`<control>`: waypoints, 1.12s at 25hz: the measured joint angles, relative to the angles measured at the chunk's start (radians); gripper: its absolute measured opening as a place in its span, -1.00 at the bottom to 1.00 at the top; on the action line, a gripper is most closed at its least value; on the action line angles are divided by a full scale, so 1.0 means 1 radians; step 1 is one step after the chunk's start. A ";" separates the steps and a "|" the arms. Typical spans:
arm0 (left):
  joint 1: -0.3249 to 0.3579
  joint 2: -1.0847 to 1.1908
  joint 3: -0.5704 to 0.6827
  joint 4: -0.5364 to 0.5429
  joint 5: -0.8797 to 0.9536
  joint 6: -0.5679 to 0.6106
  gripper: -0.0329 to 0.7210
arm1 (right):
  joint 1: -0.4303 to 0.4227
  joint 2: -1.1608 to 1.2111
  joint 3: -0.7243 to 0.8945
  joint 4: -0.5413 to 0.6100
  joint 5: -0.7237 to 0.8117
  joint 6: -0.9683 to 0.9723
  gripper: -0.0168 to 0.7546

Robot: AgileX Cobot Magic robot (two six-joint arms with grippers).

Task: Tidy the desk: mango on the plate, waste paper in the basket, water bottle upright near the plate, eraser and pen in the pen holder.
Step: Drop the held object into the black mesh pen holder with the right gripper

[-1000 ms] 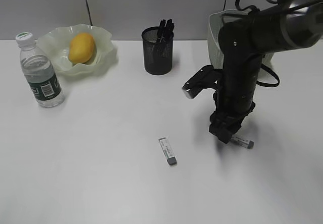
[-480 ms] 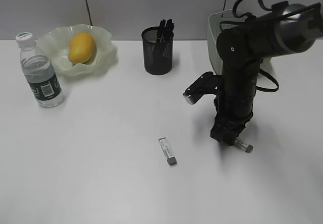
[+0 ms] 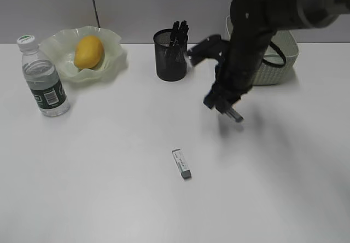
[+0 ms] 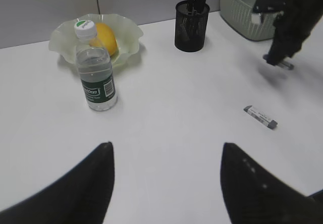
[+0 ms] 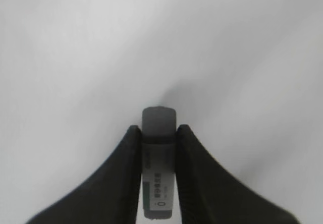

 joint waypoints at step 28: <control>0.000 0.000 0.000 0.000 0.001 0.000 0.42 | -0.001 0.162 -0.301 0.291 -0.845 0.004 -0.51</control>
